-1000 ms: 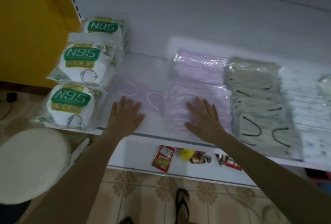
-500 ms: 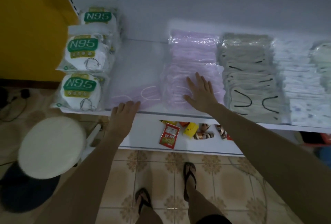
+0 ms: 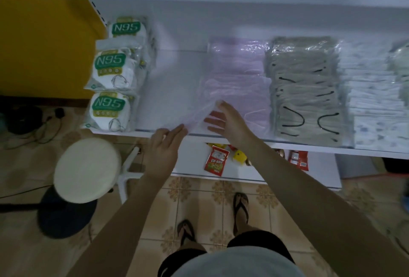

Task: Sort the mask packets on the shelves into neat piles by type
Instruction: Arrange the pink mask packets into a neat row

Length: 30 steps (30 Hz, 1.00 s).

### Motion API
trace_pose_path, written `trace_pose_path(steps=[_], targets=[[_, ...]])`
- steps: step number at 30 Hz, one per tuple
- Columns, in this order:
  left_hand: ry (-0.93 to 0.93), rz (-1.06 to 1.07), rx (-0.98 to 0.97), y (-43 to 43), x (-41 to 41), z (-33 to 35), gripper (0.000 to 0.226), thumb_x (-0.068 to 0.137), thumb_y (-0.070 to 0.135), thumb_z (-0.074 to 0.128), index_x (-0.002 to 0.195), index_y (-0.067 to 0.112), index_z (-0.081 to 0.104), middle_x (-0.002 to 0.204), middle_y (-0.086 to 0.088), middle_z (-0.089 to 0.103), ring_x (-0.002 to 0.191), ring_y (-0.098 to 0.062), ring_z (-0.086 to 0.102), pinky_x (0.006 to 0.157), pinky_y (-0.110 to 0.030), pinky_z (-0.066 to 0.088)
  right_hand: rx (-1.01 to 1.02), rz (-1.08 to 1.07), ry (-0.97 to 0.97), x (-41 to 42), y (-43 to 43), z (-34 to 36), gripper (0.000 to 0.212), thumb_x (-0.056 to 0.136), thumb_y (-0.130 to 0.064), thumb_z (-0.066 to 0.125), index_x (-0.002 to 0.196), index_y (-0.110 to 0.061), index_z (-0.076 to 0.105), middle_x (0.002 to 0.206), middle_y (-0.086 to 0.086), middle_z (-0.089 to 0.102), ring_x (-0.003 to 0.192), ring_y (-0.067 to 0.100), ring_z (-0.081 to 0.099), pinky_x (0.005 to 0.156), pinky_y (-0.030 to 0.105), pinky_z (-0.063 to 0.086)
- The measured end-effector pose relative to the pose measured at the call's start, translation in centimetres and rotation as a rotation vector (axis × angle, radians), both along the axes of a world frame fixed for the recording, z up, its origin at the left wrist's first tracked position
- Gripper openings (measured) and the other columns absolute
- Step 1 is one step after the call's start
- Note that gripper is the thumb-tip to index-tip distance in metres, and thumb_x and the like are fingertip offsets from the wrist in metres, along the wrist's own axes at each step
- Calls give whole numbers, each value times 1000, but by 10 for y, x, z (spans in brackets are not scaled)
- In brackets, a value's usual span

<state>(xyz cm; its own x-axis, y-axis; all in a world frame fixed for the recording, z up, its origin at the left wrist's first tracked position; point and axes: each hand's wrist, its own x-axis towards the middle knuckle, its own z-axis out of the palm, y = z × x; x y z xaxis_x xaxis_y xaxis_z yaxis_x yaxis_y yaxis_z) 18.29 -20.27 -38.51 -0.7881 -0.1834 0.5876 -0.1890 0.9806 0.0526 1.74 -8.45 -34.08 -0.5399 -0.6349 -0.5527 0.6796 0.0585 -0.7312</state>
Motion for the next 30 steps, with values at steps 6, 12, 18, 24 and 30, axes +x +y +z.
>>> trace_pose_path(steps=[6, 12, 18, 24, 30], targets=[[-55, -146, -112, 26, -65, 19, 34, 80, -1, 45, 94, 12, 72, 104, -1, 72, 84, -21, 43, 69, -31, 32, 49, -232, 16, -52, 50, 1, 31, 88, -25, 60, 118, -24, 51, 109, -1, 50, 95, 15, 52, 72, 28, 44], [-642, -138, -32, 46, -106, -16, 38, 74, 34, 51, 100, 16, 72, 113, -5, 68, 82, -27, 63, 66, -31, 49, 586, 79, 674, -86, 80, -34, 43, 85, 4, 51, 128, -3, 50, 102, 12, 58, 73, 17, 50, 43, 6, 33], [-867, -84, 51, 49, -109, -26, 49, 77, 43, 41, 103, 14, 71, 120, -10, 64, 84, -30, 67, 62, -39, 55, 832, 313, 994, -84, 81, -45, 66, 87, -5, 54, 146, -9, 22, 142, 20, 33, 124, 33, 40, 98, 36, 37], [-919, -104, 57, 50, -101, -22, 58, 98, 40, 36, 148, 16, 18, 158, -10, 3, 136, -29, 27, 105, -42, 31, 924, 474, 1296, -90, 76, -36, 68, 91, -25, 53, 149, -17, 17, 156, 13, 8, 142, 33, 10, 113, 42, 15], [-941, -132, 73, 47, -106, -22, 54, 99, 39, 32, 147, 18, 20, 156, -11, 6, 134, -30, 28, 103, -39, 31, 869, 560, 1289, -128, 36, -38, 63, 93, -23, 51, 148, -13, 21, 155, 11, 16, 142, 28, 17, 114, 36, 16]])
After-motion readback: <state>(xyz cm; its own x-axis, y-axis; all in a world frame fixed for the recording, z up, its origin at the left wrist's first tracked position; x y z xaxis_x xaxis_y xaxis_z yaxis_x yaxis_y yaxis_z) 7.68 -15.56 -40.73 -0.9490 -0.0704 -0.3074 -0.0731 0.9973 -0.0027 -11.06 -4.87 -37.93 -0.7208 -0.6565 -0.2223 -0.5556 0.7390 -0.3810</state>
